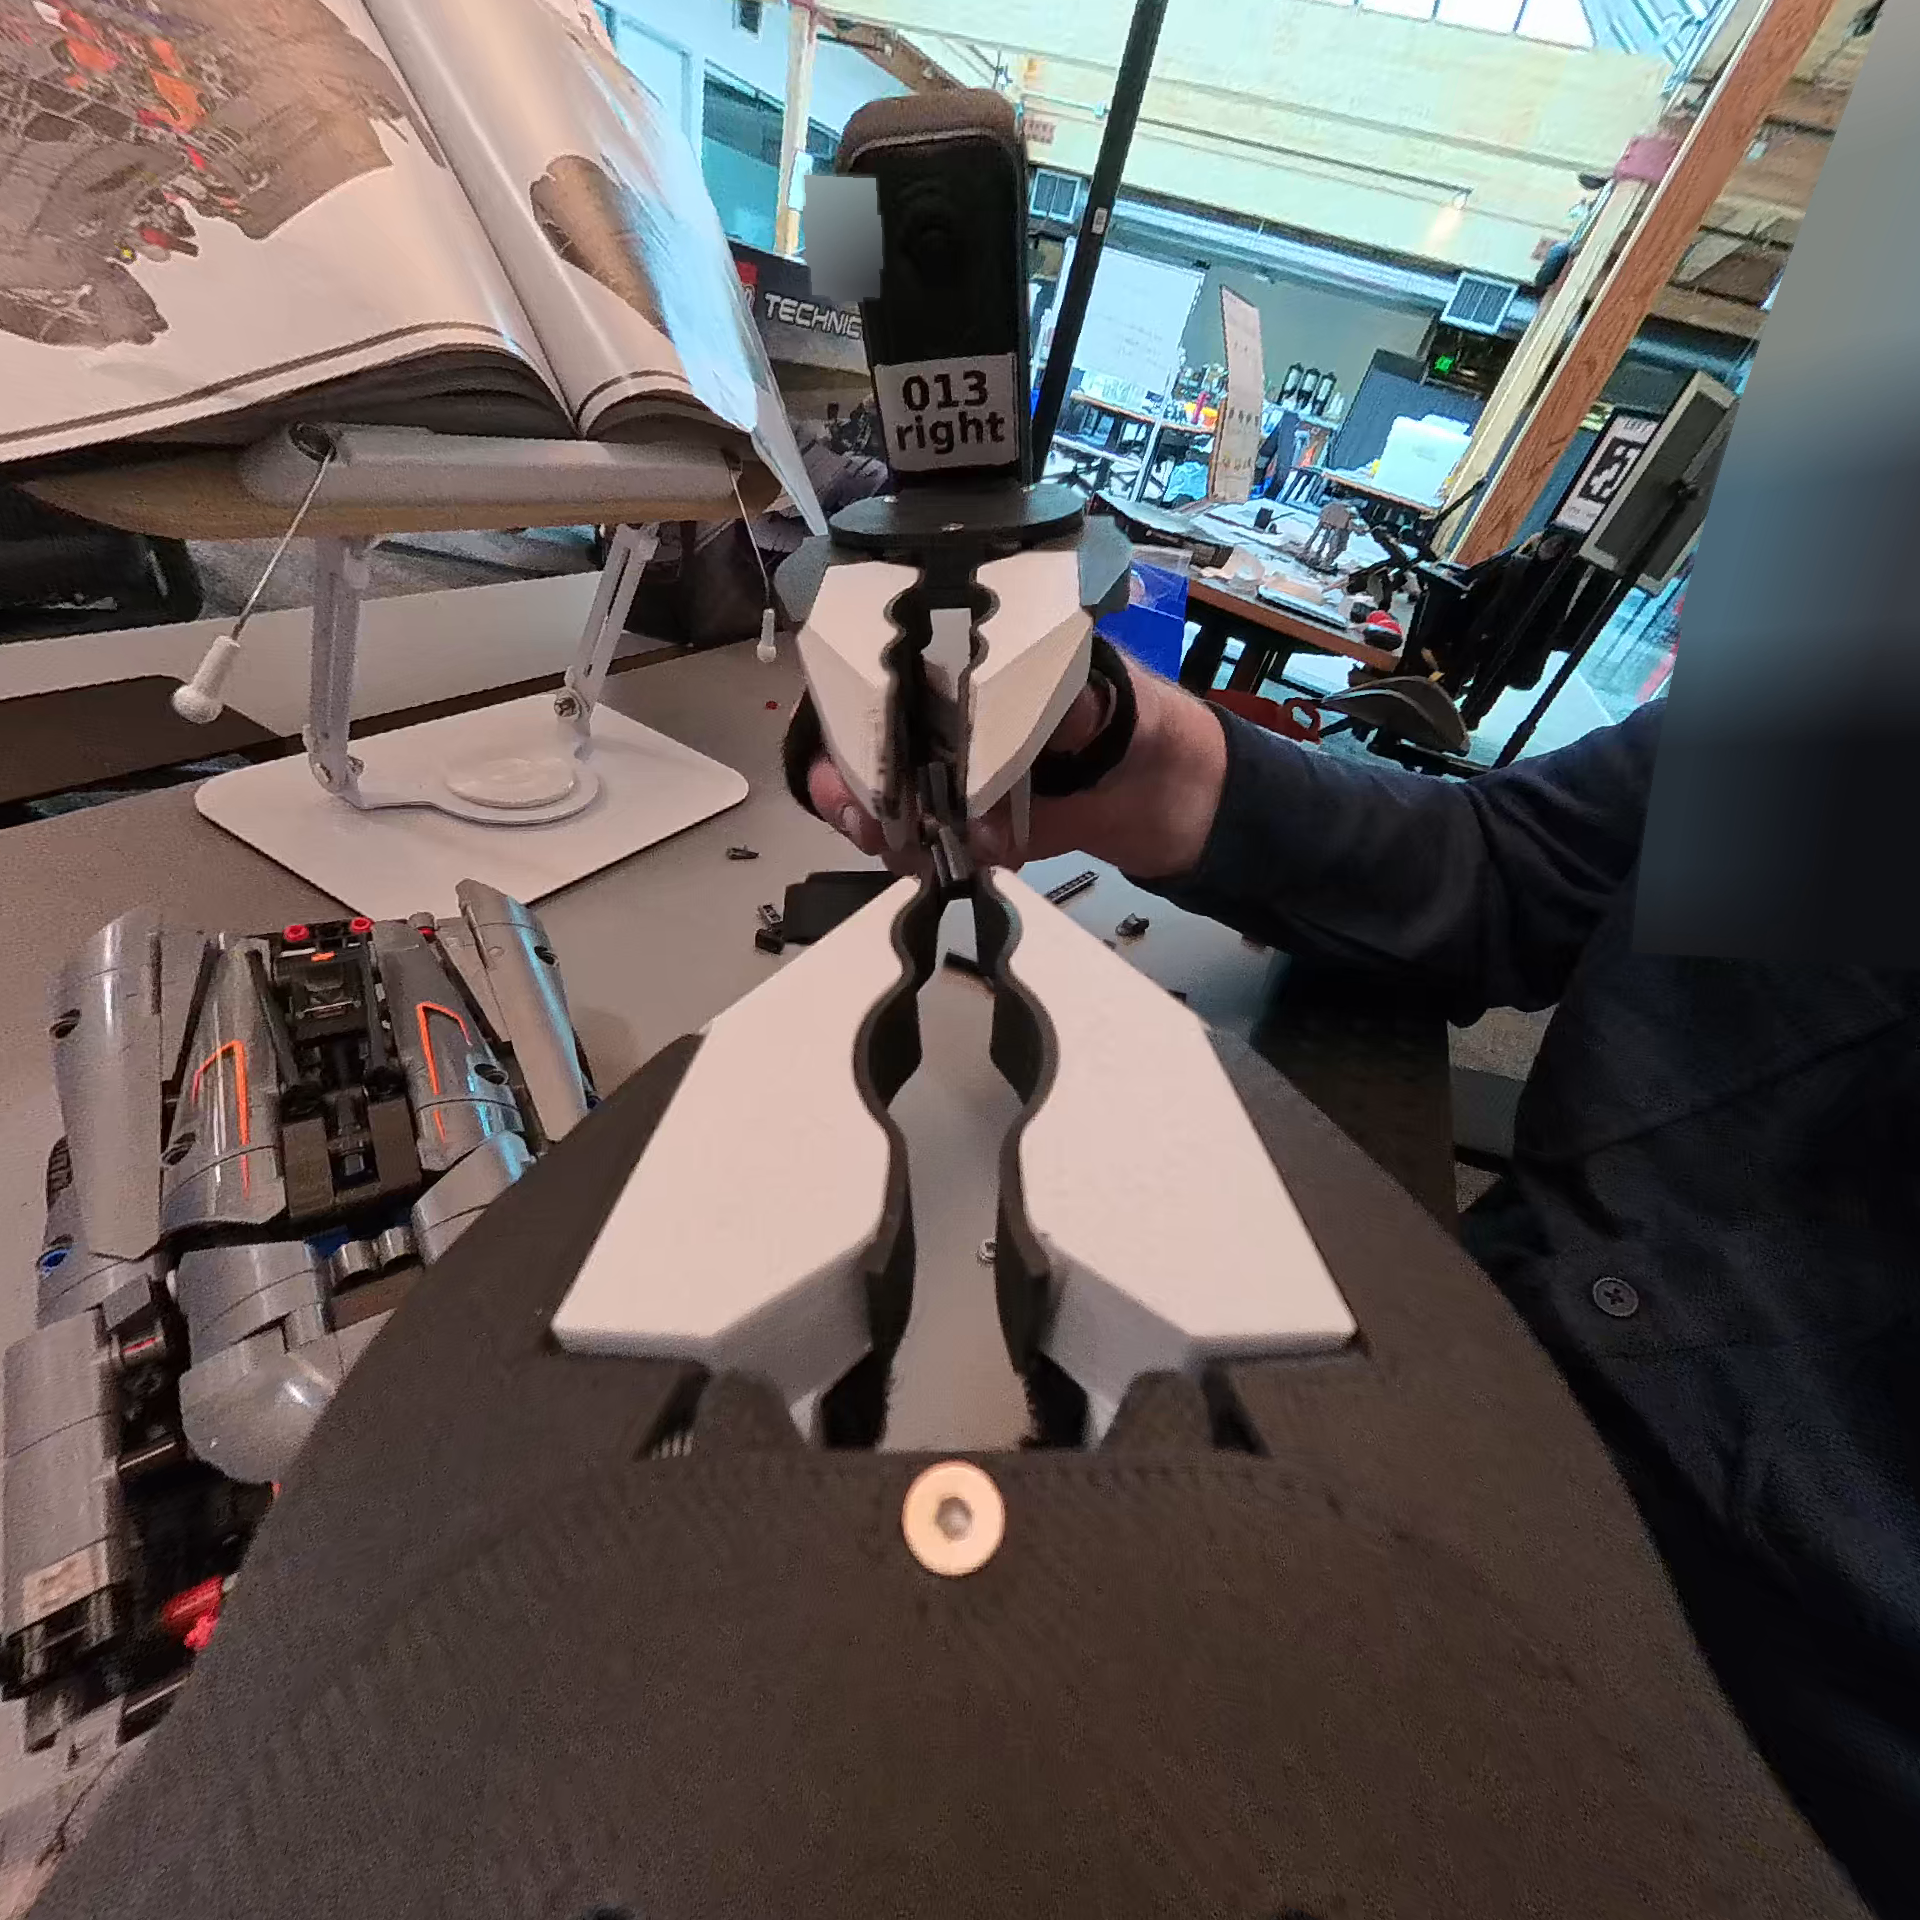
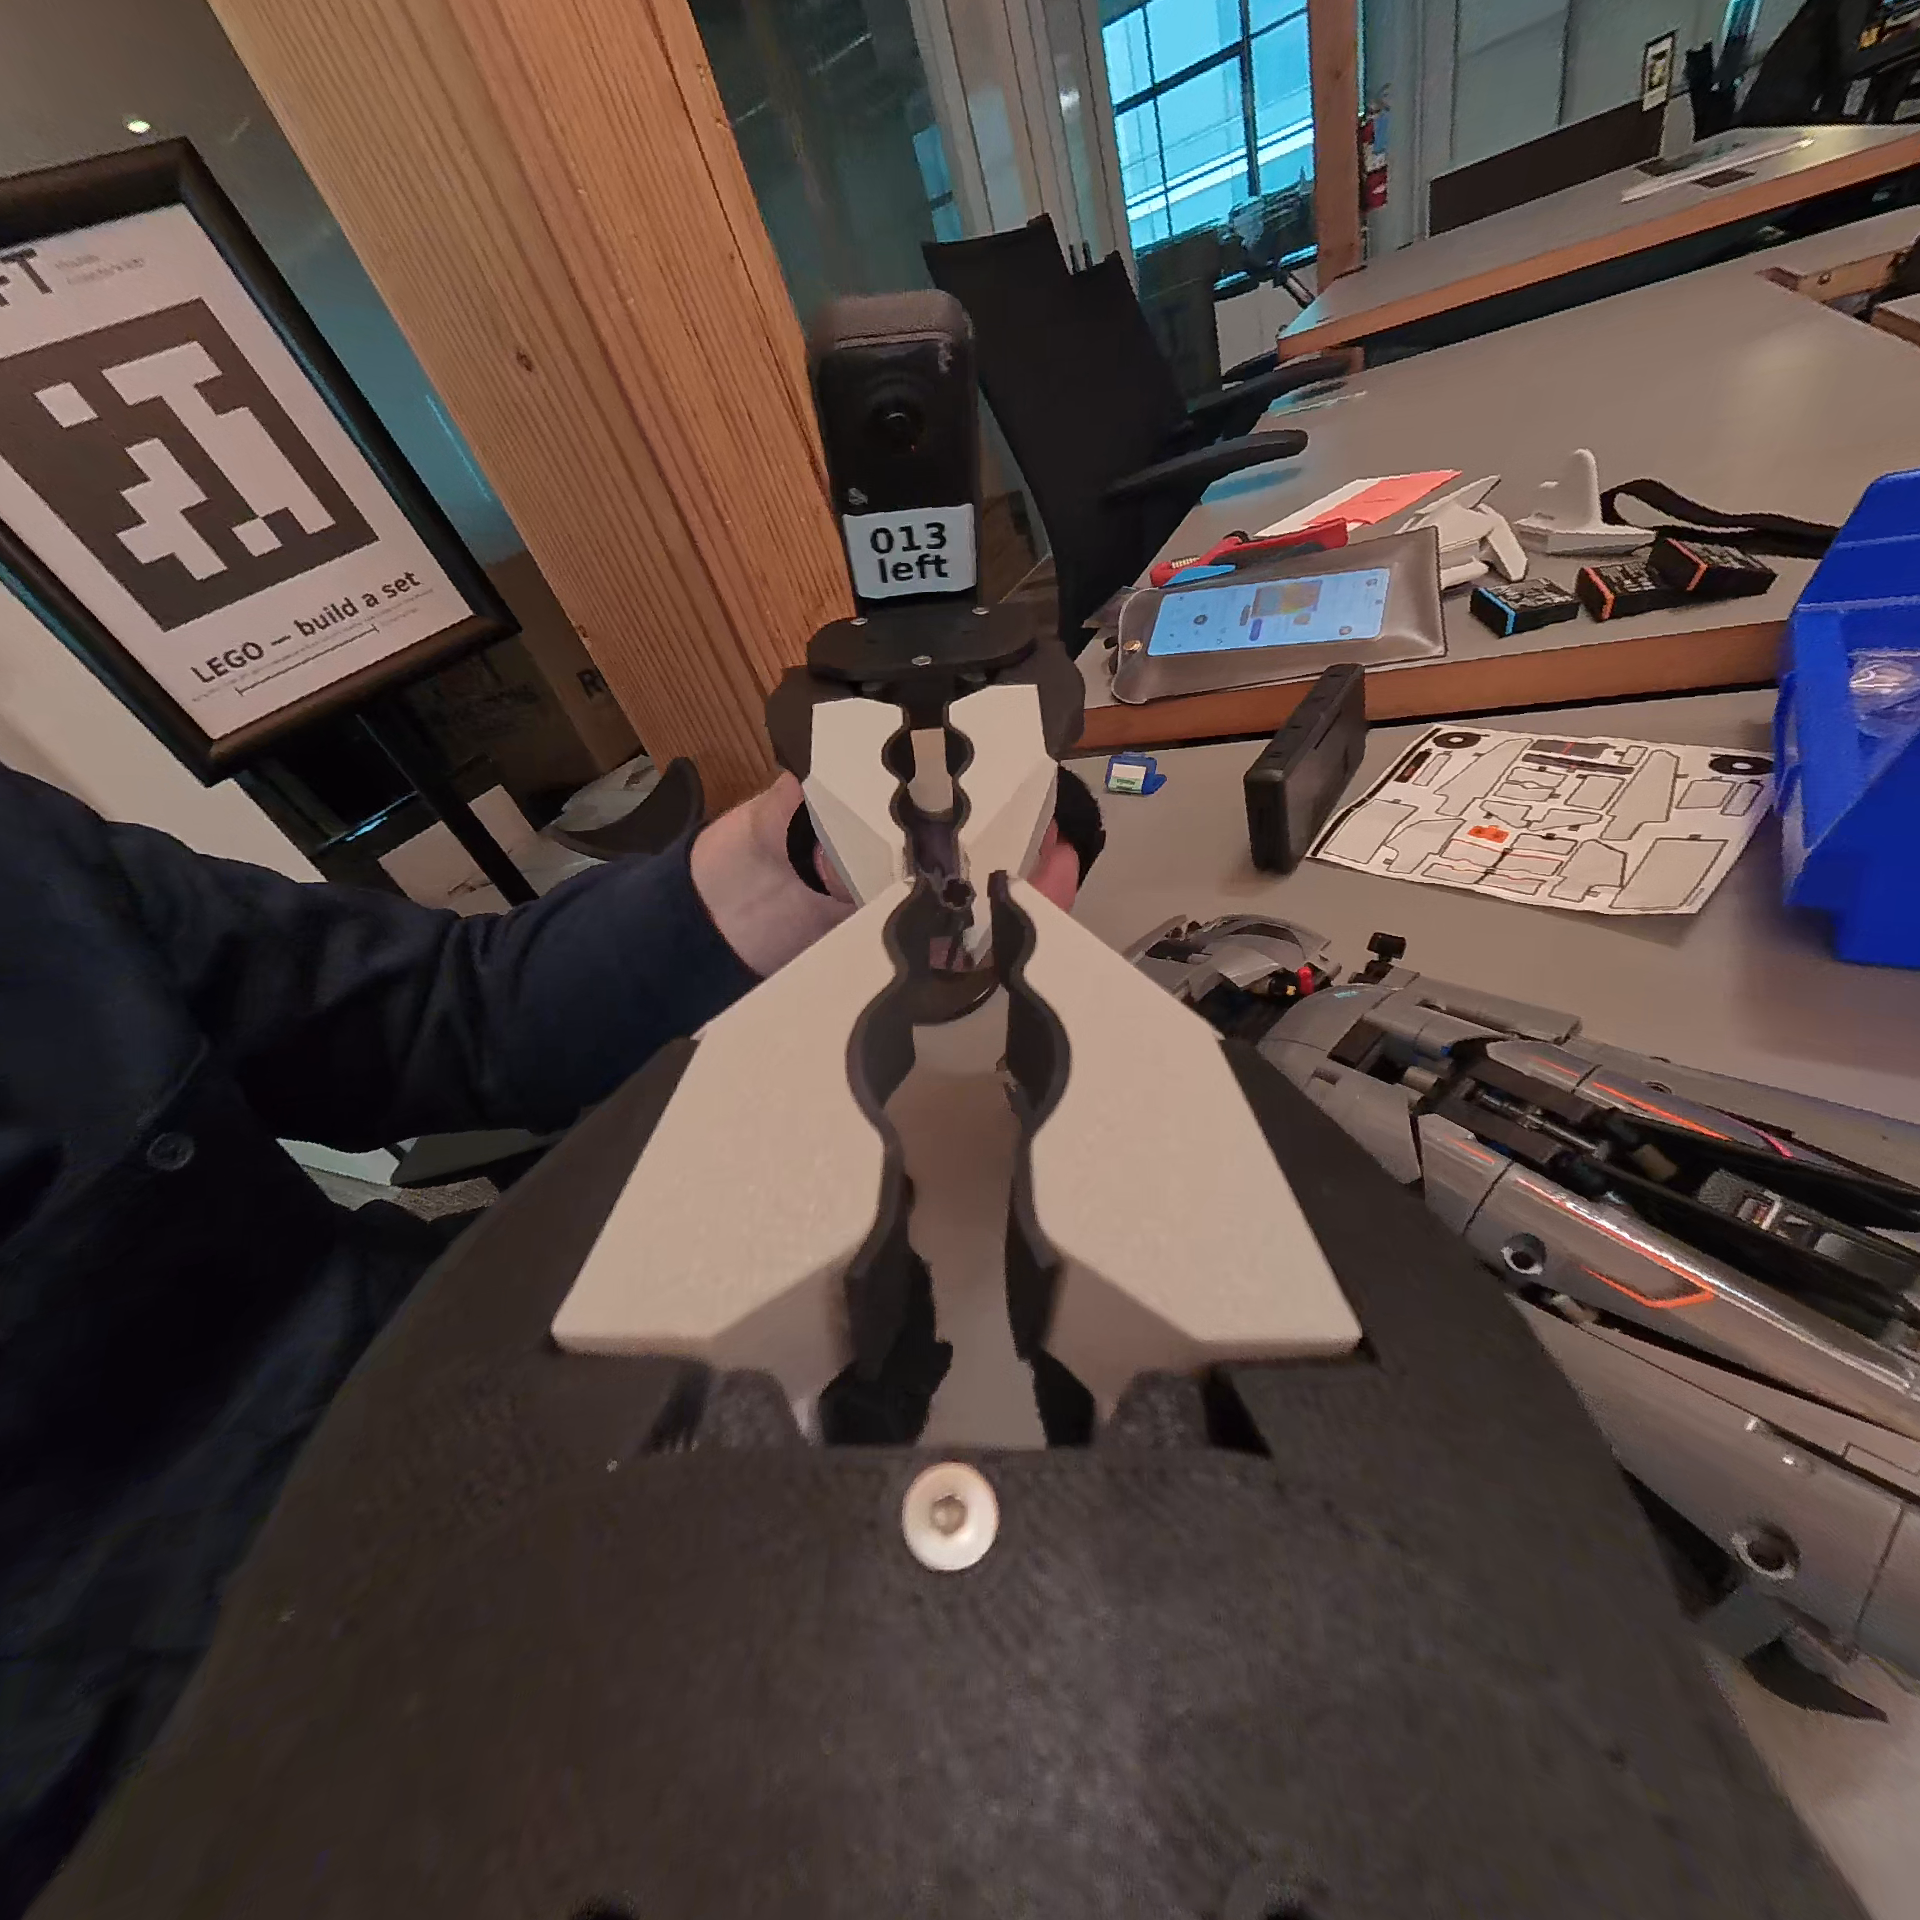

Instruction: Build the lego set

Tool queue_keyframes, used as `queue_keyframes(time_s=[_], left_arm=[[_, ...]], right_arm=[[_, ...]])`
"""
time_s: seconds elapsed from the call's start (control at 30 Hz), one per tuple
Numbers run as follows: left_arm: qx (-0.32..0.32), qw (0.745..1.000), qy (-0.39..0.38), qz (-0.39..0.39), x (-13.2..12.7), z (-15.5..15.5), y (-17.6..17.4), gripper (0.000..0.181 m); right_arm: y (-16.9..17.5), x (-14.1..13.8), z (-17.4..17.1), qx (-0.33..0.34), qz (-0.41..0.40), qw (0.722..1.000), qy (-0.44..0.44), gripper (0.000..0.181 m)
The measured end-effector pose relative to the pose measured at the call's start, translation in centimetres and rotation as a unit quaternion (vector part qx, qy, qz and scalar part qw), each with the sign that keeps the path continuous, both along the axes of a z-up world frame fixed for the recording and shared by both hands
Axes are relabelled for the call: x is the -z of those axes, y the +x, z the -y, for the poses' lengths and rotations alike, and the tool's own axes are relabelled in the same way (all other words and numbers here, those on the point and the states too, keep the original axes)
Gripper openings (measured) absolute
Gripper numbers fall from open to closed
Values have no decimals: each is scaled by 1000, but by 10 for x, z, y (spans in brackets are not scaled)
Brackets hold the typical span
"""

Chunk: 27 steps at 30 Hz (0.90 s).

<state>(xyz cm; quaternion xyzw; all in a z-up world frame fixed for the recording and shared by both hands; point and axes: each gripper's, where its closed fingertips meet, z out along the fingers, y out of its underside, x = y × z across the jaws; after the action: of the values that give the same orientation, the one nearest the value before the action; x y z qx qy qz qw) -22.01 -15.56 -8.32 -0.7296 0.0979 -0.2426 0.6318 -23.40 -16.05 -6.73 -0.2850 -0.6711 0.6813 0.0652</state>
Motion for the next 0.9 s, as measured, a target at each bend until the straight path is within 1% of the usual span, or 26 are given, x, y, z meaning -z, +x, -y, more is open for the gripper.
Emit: queue_keyframes(time_s=[0.03,0.2,0.43,0.63,0.77,0.87,0.9], left_arm=[[2,1000,0,2,0,0,0,4],[9,1000,3,12,1,1,0,5],[7,1000,10,24,-3,2,-2,5],[19,998,24,46,-6,5,-1,4],[21,998,23,51,-5,5,-2,4],[24,998,21,54,-5,6,-1,4],[26,998,22,54,-5,6,-1,4]], right_arm=[[1,0,1,-3,0,1000,1,6],[2,0,2,-10,5,1000,-3,5],[0,-2,2,-2,7,1000,-13,5],[2,-2,2,-8,5,1000,-10,8],[1,-1,3,-7,3,1000,-8,3],[2,-1,4,-11,6,1000,-12,7],[2,-1,4,-10,3,1000,-9,4]])
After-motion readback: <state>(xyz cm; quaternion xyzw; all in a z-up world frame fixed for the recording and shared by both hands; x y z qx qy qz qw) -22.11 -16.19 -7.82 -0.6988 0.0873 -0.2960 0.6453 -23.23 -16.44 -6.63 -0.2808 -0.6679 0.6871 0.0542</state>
